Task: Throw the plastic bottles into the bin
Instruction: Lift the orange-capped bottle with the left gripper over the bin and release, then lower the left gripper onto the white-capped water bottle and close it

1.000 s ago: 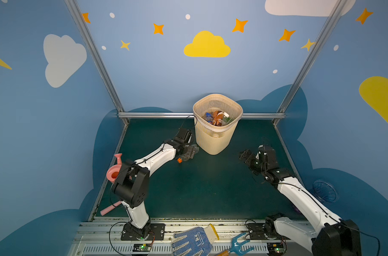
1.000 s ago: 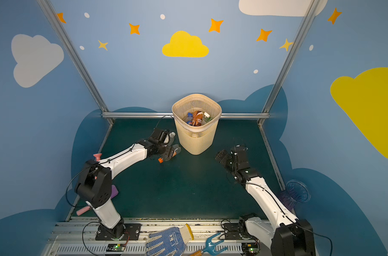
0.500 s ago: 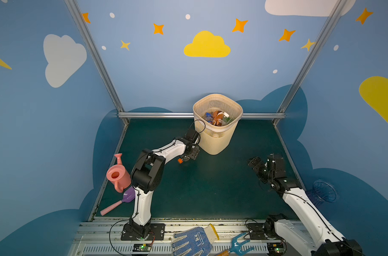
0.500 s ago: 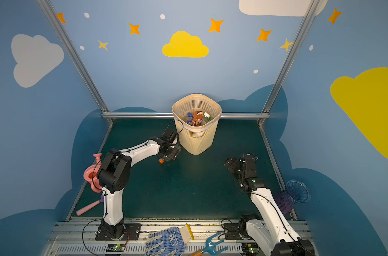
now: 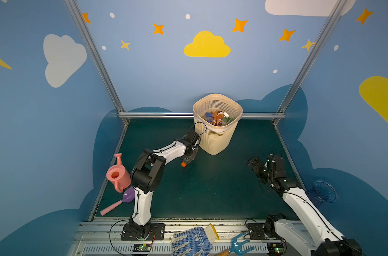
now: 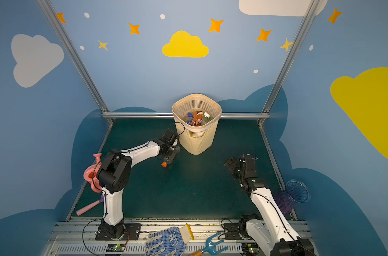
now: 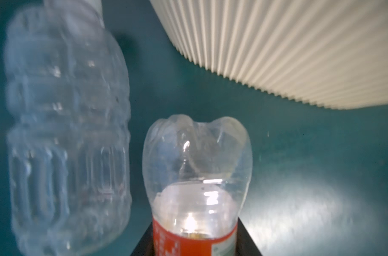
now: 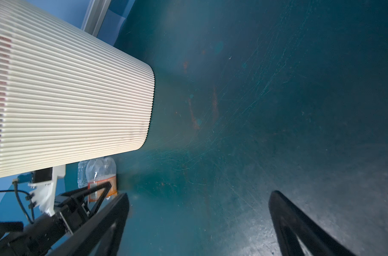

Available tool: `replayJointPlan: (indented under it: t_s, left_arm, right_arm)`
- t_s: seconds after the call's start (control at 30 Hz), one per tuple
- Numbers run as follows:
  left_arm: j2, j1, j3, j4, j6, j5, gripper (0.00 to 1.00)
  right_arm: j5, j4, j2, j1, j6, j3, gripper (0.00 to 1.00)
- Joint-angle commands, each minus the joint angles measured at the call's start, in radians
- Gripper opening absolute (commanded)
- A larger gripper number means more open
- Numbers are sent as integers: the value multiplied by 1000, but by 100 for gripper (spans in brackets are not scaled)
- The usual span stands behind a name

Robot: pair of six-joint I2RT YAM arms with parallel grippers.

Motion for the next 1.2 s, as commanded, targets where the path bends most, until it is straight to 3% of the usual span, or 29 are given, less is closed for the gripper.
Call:
replayJointPlan:
  t_s: [0.0,0.13,0.27,0.37,0.5,0.67,0.83,0.97,1.03,1.13,1.17]
  left_arm:
    - [-154,-4,-73,33,-71,13,38]
    - [-397,-1,-156,91,-138,-80,33]
    - [-662,7,-159,177,-126,-187,33]
    - [-815,15,-140,366,-37,-190,37]
    - [-860,25,10,485,26,-108,38]
    - [-735,24,153,598,-12,34,40]
    - [-375,21,456,364,-173,141,45]
    - [-117,-1,735,113,-193,57,67]
    - [-52,-1,873,22,-192,-26,85]
    - [-10,-2,1108,-108,-169,-73,100]
    - [-19,-4,1151,-123,-149,-74,100]
  right_arm:
    - [-10,4,-2,-6,-15,-4,98]
    - [-12,8,1,-10,-20,1,98]
    - [-22,18,15,-15,-32,17,98]
    - [-32,25,26,-18,-37,31,98]
    - [-46,32,32,-20,-40,43,98]
    - [-53,14,7,-24,-47,43,98]
    - [-35,-17,-61,-35,-61,33,98]
    - [-35,-49,-114,-58,-76,25,98]
    - [-39,-65,-138,-72,-85,22,98]
    - [-48,-70,-167,-92,-83,8,98]
    - [-52,-66,-171,-97,-77,1,98]
